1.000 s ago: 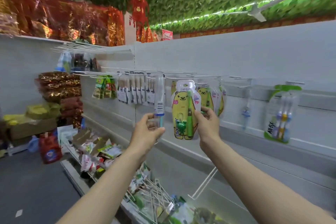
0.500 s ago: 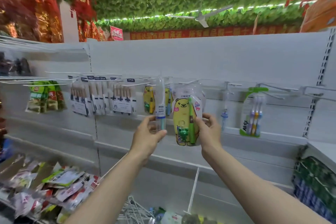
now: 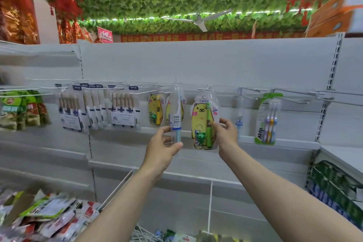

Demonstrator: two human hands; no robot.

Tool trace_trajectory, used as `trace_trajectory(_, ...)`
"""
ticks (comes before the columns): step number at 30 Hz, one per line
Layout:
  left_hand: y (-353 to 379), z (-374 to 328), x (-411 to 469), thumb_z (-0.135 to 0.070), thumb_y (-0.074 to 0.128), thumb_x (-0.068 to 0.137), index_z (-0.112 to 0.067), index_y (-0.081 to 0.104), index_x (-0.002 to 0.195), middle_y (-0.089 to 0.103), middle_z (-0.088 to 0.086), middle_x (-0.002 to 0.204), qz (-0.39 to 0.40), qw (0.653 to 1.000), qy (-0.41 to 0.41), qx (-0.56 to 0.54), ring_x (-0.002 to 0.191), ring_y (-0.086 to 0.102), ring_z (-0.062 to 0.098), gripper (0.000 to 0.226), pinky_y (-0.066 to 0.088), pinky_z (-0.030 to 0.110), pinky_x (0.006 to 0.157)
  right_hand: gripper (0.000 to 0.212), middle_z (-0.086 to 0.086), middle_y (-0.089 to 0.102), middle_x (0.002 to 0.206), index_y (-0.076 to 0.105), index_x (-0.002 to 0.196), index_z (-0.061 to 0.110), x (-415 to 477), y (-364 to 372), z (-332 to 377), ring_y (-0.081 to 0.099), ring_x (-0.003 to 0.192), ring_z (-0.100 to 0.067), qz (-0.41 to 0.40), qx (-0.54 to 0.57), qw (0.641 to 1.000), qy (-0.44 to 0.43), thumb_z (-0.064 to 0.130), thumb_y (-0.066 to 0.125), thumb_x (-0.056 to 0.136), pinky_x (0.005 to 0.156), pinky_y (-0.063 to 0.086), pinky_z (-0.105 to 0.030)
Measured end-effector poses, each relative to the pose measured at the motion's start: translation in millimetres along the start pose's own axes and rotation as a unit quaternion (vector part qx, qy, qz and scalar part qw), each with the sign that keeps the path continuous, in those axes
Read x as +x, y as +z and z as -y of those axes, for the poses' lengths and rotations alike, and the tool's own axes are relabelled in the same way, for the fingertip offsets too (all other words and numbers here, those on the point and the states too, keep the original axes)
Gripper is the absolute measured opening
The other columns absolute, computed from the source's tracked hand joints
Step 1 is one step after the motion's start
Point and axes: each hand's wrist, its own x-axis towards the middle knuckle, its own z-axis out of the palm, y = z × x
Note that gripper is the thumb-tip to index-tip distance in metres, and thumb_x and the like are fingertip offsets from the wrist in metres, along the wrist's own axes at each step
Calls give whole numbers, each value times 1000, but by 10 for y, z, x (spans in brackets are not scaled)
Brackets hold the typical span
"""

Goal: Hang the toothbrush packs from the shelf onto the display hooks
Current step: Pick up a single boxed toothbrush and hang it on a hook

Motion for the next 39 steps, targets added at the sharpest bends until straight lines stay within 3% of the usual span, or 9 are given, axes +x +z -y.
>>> trace_trajectory(9, -79, 94, 35, -12, 76, 84, -29, 52, 132, 69, -2, 114, 11, 1000, 1, -2, 104, 66, 18, 56, 56, 47, 94, 19, -1, 67, 101, 60, 113, 20, 66, 41, -20, 66, 86, -16, -10, -26, 1000, 6, 20, 64, 95, 66, 56, -32)
trace_trajectory(12, -79, 77, 0, -12, 75, 85, -29, 51, 133, 68, -2, 115, 21, 1000, 2, -2, 105, 65, 18, 56, 55, 47, 95, 22, -3, 68, 109, 59, 111, 22, 30, 19, -5, 67, 94, -19, -43, -36, 998, -7, 25, 69, 91, 74, 57, -33)
trace_trajectory(15, -58, 57, -51, -12, 74, 86, -27, 49, 135, 66, 1, 119, 34, 999, 8, -7, 107, 64, 19, 57, 55, 47, 96, 25, 1, 67, 110, 61, 113, 20, -94, -4, 116, 62, 97, -14, -89, -94, 987, -100, 27, 69, 91, 86, 53, -32)
trace_trajectory(18, 9, 47, -108, -11, 75, 85, -29, 50, 133, 67, 2, 120, 44, 999, 13, -5, 106, 65, 19, 57, 55, 47, 96, 12, 2, 71, 99, 68, 102, 21, -322, 24, 306, 67, 97, -16, -12, -61, 984, -167, 26, 71, 91, 83, 54, -27)
trace_trajectory(23, 213, 35, -226, -12, 82, 78, -26, 53, 126, 70, 0, 111, 64, 997, 30, -4, 98, 67, 15, 57, 57, 40, 90, 13, -2, 77, 96, 73, 97, 19, -716, -13, 566, 70, 93, -12, 165, 12, 975, -150, 30, 68, 93, 77, 50, -19)
trace_trajectory(30, 505, -103, -391, -15, 86, 73, -28, 53, 115, 68, -8, 101, 94, 994, 48, -14, 90, 66, 7, 55, 52, 19, 73, 21, 0, 75, 100, 73, 104, 15, -820, -360, 701, 69, 97, -8, 157, 10, 979, -132, 31, 69, 91, 82, 46, -21)
trace_trajectory(36, 813, -221, -484, -18, 89, 69, -26, 53, 108, 67, -1, 97, 106, 992, 63, -12, 89, 66, 17, 54, 58, 35, 81, 12, 9, 75, 91, 74, 96, 23, -803, -700, 783, 67, 96, -8, 136, -6, 981, -135, 33, 71, 90, 91, 46, -30)
trace_trajectory(39, 993, -288, -523, -19, 89, 69, -26, 52, 108, 66, 0, 98, 117, 990, 74, -16, 89, 65, 17, 55, 57, 35, 81, 18, 7, 75, 92, 74, 97, 22, -756, -885, 823, 66, 97, -11, 126, -5, 982, -142, 37, 75, 86, 94, 48, -34)
